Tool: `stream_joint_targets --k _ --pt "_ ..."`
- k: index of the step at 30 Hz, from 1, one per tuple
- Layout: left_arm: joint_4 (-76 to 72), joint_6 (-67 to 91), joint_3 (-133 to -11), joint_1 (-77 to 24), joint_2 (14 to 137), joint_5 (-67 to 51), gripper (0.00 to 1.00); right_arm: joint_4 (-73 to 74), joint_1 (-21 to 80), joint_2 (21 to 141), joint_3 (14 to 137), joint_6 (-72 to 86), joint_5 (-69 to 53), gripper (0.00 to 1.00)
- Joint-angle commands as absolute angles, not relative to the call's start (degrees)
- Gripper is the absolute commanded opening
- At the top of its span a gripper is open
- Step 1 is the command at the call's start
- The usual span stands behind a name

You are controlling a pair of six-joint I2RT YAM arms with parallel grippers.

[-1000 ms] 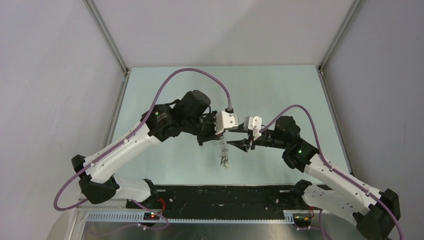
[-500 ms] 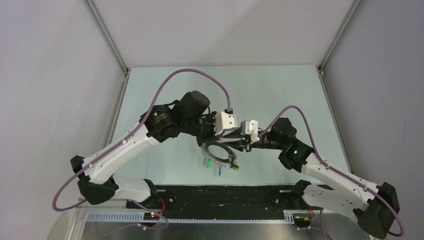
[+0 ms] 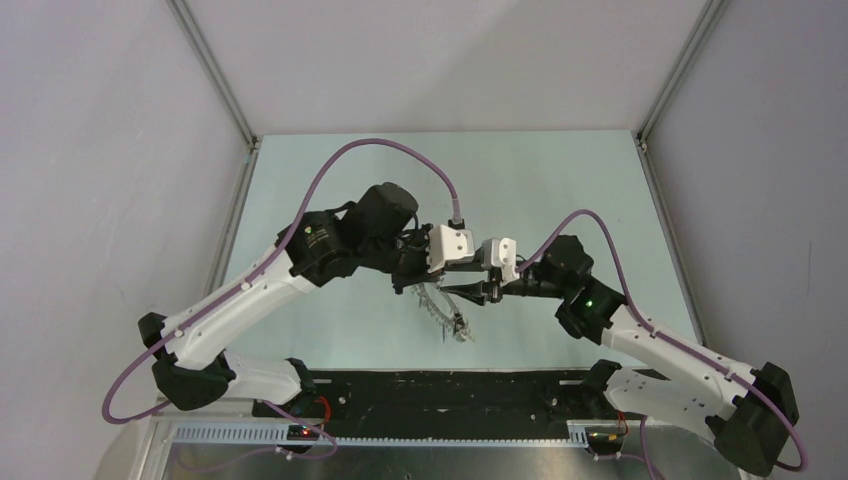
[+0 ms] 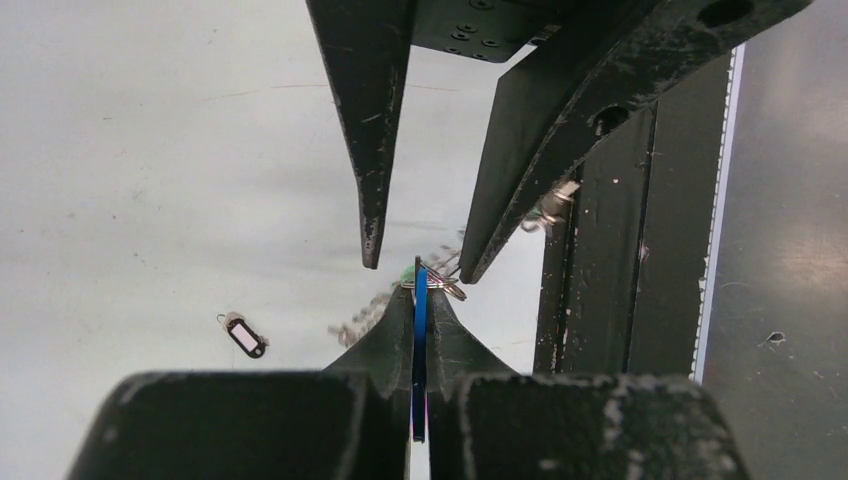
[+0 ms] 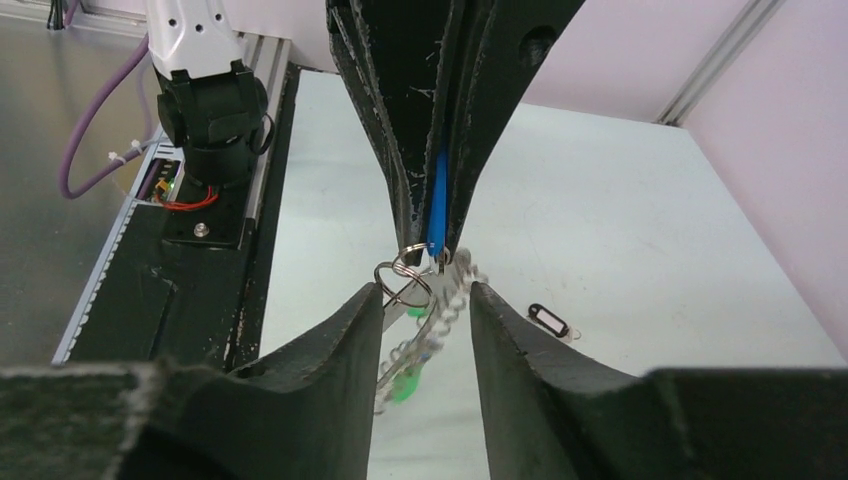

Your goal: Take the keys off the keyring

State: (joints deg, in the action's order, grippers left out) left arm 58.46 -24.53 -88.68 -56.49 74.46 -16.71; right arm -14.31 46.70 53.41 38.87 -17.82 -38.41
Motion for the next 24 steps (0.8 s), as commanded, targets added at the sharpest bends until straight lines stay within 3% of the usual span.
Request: stream_joint_targets --k 1,5,12,24 --pt "55.28 -25.64 -90.15 -56.95 72.18 -16.50 0.00 -16.51 45.78 51.93 38.93 -14.97 -39.32 0.44" --pt "55.23 -25.59 -90.20 -57.03 72.35 -16.52 0.00 -15.92 44.30 50.60 38.93 -14.51 -40.63 0.44" --pt "55.28 -25.65 -90.94 -57.30 72.43 -16.66 0.00 -15.26 43.08 50.95 38.94 -14.58 -43.13 0.29" --pt "55.23 -25.47 -92.07 -57.44 73.35 -16.19 0.00 -14.33 44.25 52.08 38.89 -14.80 -45.34 0.28"
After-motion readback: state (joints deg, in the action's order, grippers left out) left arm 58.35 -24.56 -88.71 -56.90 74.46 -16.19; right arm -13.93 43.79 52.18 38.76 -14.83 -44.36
